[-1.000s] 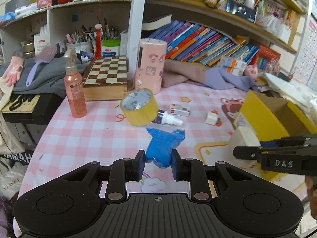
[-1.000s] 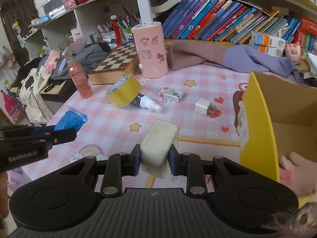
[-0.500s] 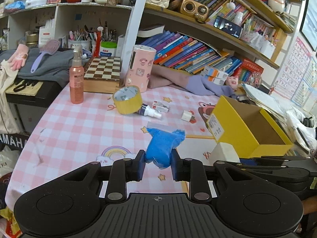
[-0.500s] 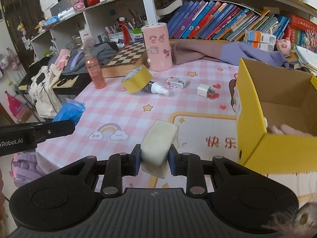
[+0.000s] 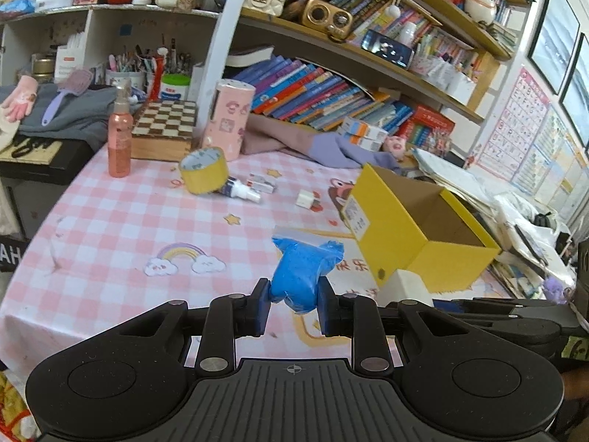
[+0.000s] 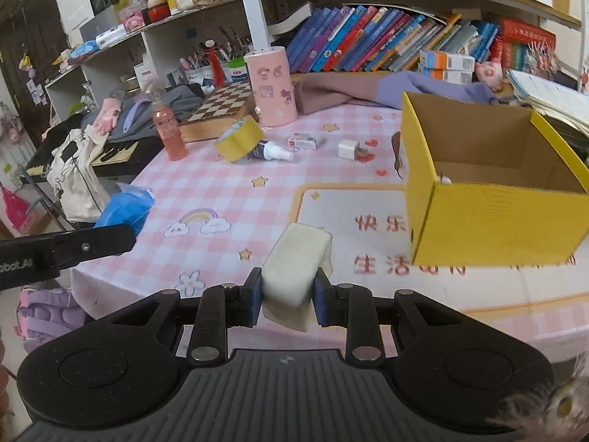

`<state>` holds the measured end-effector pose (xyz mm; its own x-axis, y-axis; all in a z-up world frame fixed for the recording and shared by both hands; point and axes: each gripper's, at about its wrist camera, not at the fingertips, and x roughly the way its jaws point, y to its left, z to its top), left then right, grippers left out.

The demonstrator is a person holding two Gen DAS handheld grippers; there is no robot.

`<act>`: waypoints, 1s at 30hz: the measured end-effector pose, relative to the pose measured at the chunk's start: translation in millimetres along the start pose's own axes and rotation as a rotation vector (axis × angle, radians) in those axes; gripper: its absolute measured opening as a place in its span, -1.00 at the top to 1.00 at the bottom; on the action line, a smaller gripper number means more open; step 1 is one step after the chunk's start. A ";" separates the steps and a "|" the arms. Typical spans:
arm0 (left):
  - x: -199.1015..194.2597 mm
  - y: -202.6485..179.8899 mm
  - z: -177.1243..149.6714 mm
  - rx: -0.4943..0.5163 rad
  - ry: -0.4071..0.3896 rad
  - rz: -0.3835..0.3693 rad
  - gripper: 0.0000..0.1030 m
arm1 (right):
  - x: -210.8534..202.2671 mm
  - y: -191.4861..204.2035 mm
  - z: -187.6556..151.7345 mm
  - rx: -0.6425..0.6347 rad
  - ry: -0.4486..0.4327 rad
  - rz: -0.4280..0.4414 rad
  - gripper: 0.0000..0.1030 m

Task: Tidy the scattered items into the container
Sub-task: 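Carry the blue pouch in the left tool while the right tool carries the sponge to the yellow box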

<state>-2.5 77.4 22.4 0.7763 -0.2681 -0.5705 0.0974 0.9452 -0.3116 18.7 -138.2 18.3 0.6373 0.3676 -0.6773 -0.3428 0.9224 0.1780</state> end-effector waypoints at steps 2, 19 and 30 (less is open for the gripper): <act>0.7 -5.2 -3.8 0.008 0.013 -0.015 0.53 | -5.8 -2.2 -5.9 0.011 0.000 -0.007 0.50; 22.0 -51.8 -17.4 0.104 0.103 -0.164 0.53 | -41.1 -38.9 -40.0 0.137 0.016 -0.124 0.50; 39.0 -82.2 -21.4 0.184 0.156 -0.261 0.53 | -57.1 -59.4 -51.6 0.214 0.020 -0.202 0.51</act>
<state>6.5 -14.7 9.5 0.6071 -0.5171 -0.6033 0.4017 0.8548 -0.3285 -32.9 -220.1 9.5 0.6636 0.1732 -0.7277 -0.0553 0.9815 0.1832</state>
